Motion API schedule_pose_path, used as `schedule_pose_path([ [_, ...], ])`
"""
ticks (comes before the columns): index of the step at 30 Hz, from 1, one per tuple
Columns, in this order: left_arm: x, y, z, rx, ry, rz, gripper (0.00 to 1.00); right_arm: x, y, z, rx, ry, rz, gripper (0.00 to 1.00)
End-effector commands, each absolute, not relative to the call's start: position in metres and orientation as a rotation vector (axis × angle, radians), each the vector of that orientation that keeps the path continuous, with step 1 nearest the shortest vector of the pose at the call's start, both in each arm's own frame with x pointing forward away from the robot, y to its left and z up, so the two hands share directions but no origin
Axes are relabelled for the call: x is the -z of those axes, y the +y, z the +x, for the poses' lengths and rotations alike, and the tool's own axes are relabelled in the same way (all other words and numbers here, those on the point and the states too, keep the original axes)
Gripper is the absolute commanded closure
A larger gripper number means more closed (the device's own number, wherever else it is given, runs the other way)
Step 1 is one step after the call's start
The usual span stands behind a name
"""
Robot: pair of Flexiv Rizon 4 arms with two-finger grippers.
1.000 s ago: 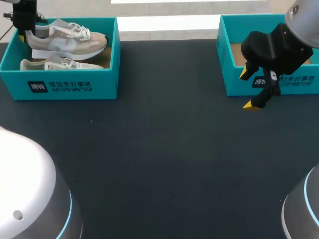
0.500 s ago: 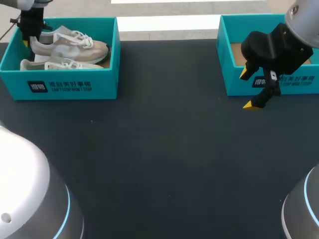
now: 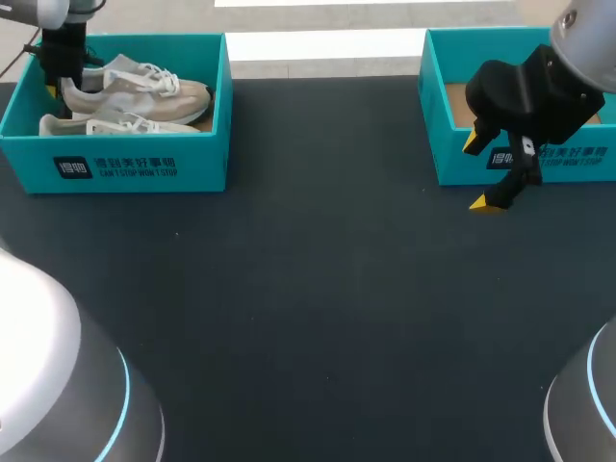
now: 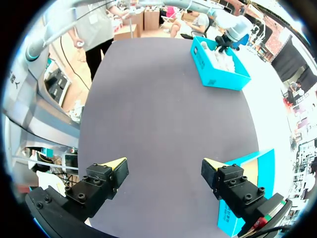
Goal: Take the shoe out of the shoebox, open the shoe tongue, remove and reinsert the insole, then place the shoe into the shoebox
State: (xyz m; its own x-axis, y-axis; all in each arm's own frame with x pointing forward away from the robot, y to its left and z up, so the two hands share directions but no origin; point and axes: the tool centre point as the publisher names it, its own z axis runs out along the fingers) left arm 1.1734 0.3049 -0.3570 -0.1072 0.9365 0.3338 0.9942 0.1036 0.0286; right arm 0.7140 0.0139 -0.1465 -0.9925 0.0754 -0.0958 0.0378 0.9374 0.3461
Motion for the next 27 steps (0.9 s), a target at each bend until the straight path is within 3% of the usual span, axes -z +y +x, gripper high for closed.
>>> schedule_pose_path([
  [1,0.354,0.305,1.172,0.368,-2.145,-1.934,0.55,0.147,0.015,0.716,-0.524,2.99,0.09,0.0],
  [4,0.351,0.306,1.17,0.362,-2.147,-1.935,0.31,0.147,0.015,0.716,-0.524,2.99,0.09,0.0],
  [9,0.342,0.305,1.165,0.339,-2.158,-1.961,0.35,0.147,0.015,0.716,-0.524,2.99,0.09,0.0],
  [18,0.315,0.295,1.152,0.268,-2.2,-2.023,0.31,0.147,0.015,0.716,-0.524,2.99,0.09,0.0],
  [21,0.303,0.293,1.142,0.246,-2.228,-2.031,0.28,0.147,0.015,0.716,-0.524,2.99,0.09,0.0],
  [24,0.292,0.29,1.131,0.233,-2.238,-2.07,0.19,0.147,0.015,0.716,-0.524,2.99,0.09,0.0],
  [27,0.281,0.288,1.124,0.214,-2.243,-2.098,0.17,0.147,0.015,0.716,-0.524,2.99,0.09,0.0],
])
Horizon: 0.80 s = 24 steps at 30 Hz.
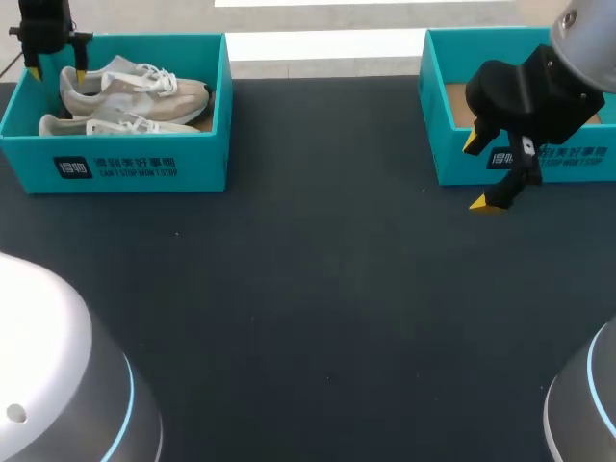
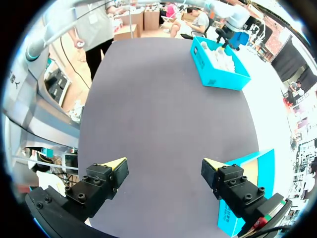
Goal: Take the shoe out of the shoebox, open the shoe tongue, remove and reinsert the insole, then place the shoe into the shoebox
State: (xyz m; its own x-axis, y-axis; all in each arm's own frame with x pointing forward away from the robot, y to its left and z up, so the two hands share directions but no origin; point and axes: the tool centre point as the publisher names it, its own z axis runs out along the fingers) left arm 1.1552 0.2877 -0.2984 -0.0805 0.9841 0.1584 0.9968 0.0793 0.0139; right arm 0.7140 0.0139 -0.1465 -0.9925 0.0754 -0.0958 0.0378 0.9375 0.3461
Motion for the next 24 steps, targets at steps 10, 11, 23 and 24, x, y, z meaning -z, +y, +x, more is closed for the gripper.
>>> schedule_pose_path([
  [10,0.269,0.287,1.092,0.231,-2.168,-2.193,0.0,0.147,0.015,0.716,-0.524,2.99,0.09,0.0],
  [11,0.269,0.287,1.092,0.231,-2.168,-2.193,0.0,0.147,0.015,0.716,-0.524,2.99,0.09,0.0],
  [23,0.269,0.287,1.092,0.231,-2.168,-2.193,0.0,0.147,0.015,0.716,-0.524,2.99,0.09,0.0],
  [24,0.269,0.287,1.092,0.231,-2.168,-2.193,0.0,0.147,0.015,0.716,-0.524,2.99,0.09,0.0],
])
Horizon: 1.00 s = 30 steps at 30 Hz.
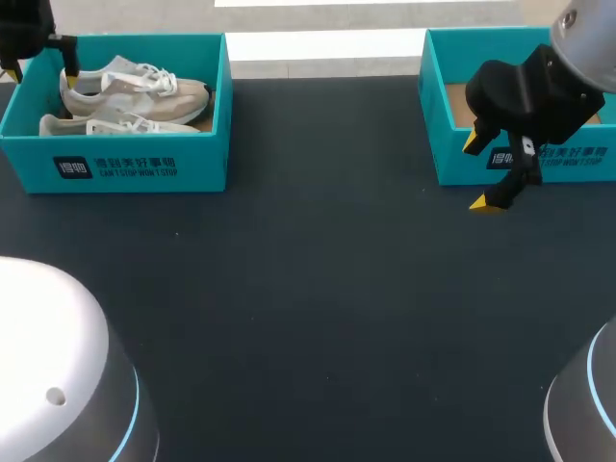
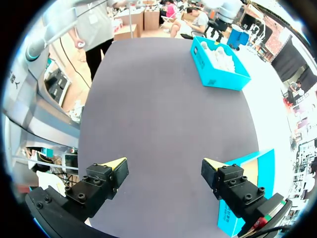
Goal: Take the shoe out of the shoebox, open the shoe tongue, remove and reinsert the insole, then place the shoe into the shoebox
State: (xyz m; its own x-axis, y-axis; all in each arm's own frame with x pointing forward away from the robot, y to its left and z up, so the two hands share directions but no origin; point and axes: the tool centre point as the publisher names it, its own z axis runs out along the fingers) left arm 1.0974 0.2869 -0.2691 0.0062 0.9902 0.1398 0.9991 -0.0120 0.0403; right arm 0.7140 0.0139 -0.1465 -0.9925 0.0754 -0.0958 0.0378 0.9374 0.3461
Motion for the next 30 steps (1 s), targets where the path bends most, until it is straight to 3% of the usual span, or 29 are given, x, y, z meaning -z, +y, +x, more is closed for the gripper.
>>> schedule_pose_path([
  [1,0.269,0.287,1.092,0.231,-2.168,-2.193,0.0,0.147,0.015,0.716,-0.524,2.99,0.09,0.0],
  [23,0.3,0.29,1.027,0.032,-2.203,-2.138,0.0,0.147,0.015,0.716,-0.524,2.99,0.09,0.0],
  [25,0.304,0.29,1.027,0.022,-2.201,-2.135,0.23,0.147,0.015,0.716,-0.524,2.99,0.09,0.0],
  [30,0.313,0.292,1.029,0.03,-2.192,-2.137,0.31,0.147,0.015,0.716,-0.524,2.99,0.09,0.0],
])
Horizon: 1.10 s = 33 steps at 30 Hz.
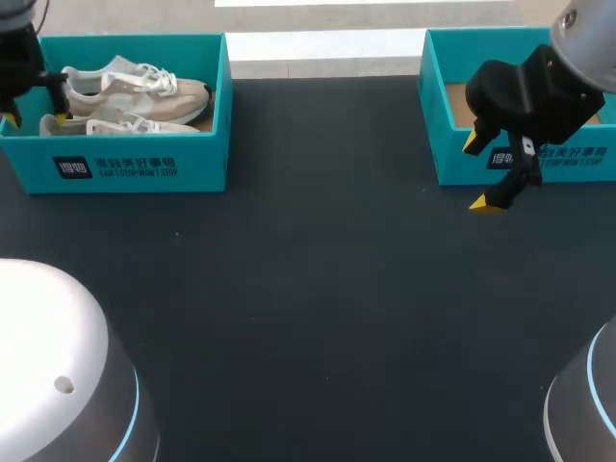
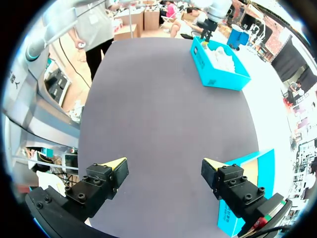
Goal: Take the shoe out of the shoebox, open the shoe tongue, remove and reinsert the insole, then place the shoe into the shoebox
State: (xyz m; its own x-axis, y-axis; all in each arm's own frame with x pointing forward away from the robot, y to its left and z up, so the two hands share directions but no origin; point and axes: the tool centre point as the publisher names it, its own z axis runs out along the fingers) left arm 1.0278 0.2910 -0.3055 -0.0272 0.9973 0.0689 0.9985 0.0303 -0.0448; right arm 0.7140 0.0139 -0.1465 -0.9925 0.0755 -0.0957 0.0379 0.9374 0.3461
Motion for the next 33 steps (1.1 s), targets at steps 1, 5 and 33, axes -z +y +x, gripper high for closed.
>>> schedule_pose_path([
  [1,0.315,0.292,1.028,0.029,-2.19,-2.145,0.31,0.147,0.015,0.716,-0.524,2.99,0.09,0.0],
  [5,0.325,0.293,1.031,0.054,-2.178,-2.147,0.28,0.147,0.015,0.716,-0.524,2.99,0.09,0.0],
  [33,0.351,0.302,1.035,0.117,-2.126,-2.14,1.0,0.147,0.015,0.716,-0.524,2.99,0.09,0.0],
])
